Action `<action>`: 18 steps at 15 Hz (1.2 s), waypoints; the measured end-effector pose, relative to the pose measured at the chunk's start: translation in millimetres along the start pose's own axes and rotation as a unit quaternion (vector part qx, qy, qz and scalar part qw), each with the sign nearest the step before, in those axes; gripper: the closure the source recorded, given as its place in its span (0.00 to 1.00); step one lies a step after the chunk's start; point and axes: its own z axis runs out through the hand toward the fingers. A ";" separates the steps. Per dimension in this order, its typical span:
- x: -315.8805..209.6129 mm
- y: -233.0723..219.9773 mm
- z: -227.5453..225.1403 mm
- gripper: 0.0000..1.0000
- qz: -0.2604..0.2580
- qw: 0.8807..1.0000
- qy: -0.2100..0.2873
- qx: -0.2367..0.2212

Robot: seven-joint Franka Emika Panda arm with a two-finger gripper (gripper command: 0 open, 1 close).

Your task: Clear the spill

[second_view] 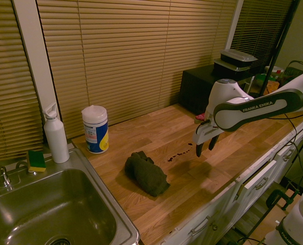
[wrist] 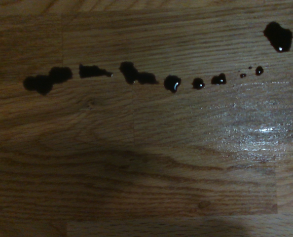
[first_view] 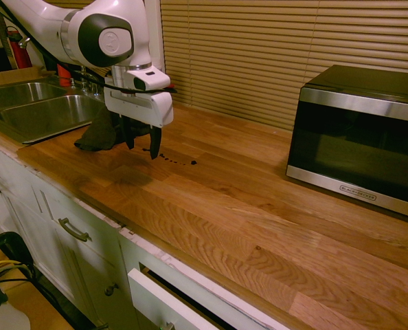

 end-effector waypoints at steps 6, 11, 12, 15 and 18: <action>-5.7 -14.2 -6.9 0.00 -0.011 1.000 0.017 0.024; -39.0 -59.1 -39.6 0.00 -0.052 0.996 0.045 0.055; -45.9 -67.9 -46.5 0.00 -0.059 0.995 0.049 0.061; -77.7 -98.2 -58.1 0.00 -0.079 0.992 0.058 0.078; -113.1 -136.9 -55.9 0.00 -0.093 0.990 0.058 0.091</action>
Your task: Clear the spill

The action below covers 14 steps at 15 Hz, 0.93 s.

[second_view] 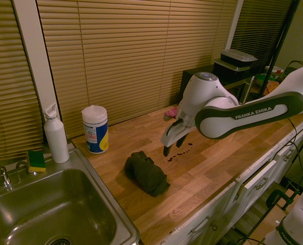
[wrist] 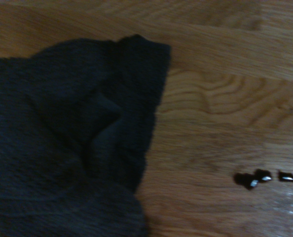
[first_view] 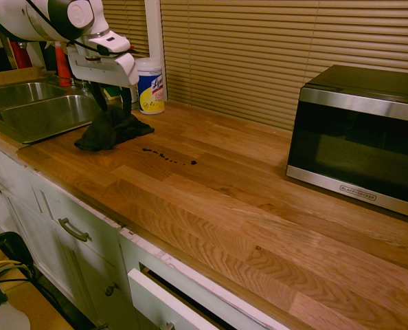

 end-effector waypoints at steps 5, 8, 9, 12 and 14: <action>-31.2 -63.0 23.6 0.00 -0.010 1.000 0.015 0.006; -36.5 -90.7 45.6 0.00 -0.001 0.999 0.032 0.000; -33.9 -97.9 53.9 0.00 0.007 0.999 0.038 -0.001; -26.1 -113.4 80.4 1.00 0.023 0.999 0.044 -0.009; -21.6 -119.7 100.4 1.00 0.036 0.998 0.043 -0.021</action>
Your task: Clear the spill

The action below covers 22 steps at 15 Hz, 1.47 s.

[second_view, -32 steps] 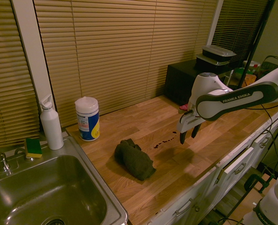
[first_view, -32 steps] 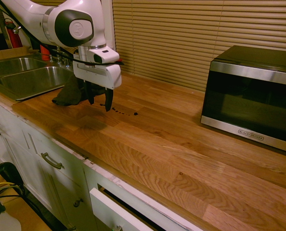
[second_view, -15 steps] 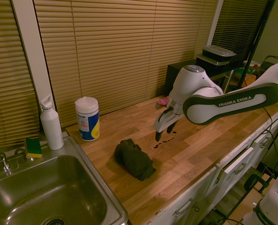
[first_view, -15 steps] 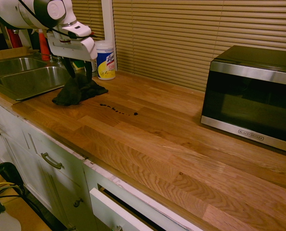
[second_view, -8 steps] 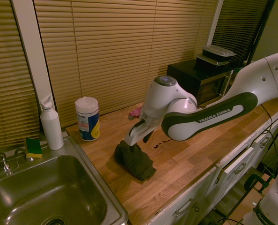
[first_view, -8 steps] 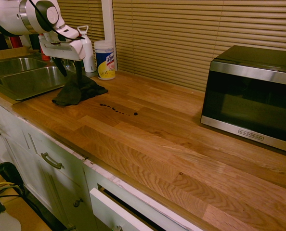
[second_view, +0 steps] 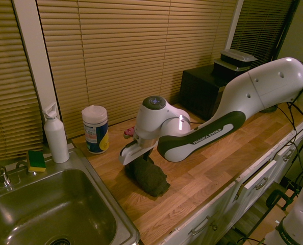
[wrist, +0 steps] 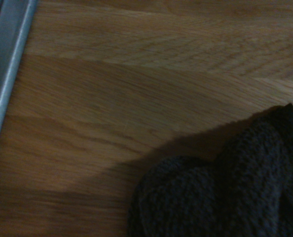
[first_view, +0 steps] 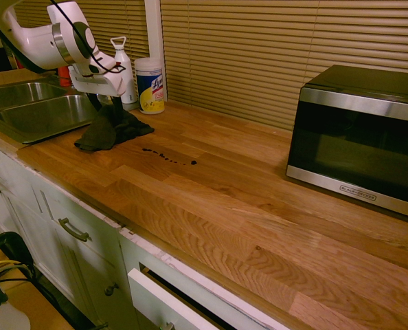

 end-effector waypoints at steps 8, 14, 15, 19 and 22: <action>-1.7 -5.9 14.0 1.00 0.011 0.999 -0.002 -0.034; 6.8 1.4 18.1 1.00 0.022 0.998 -0.008 -0.054; 10.9 3.6 18.3 1.00 0.024 0.998 -0.012 -0.057; 43.7 28.2 20.4 1.00 0.028 0.997 -0.022 -0.072; 72.5 61.3 20.5 1.00 0.035 0.996 -0.026 -0.080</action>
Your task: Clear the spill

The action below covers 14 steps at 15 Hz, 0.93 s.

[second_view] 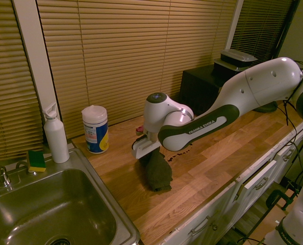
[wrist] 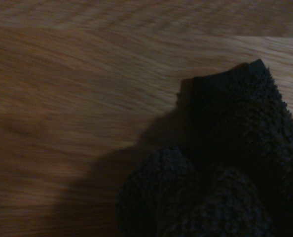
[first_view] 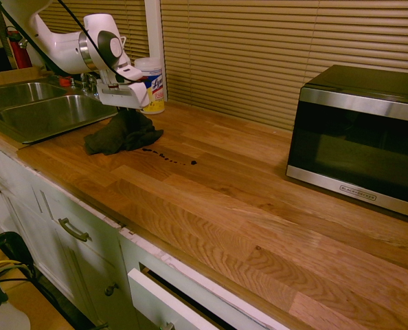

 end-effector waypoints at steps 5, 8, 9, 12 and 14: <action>48.9 49.8 4.0 1.00 0.019 1.000 -0.008 -0.002; 73.4 64.8 2.8 1.00 0.033 0.999 -0.015 0.001; 85.1 72.4 3.3 1.00 0.039 0.999 -0.018 0.003; 123.4 107.8 9.4 1.00 0.062 0.998 -0.029 0.011; 144.1 133.0 13.2 1.00 0.076 0.996 -0.037 0.017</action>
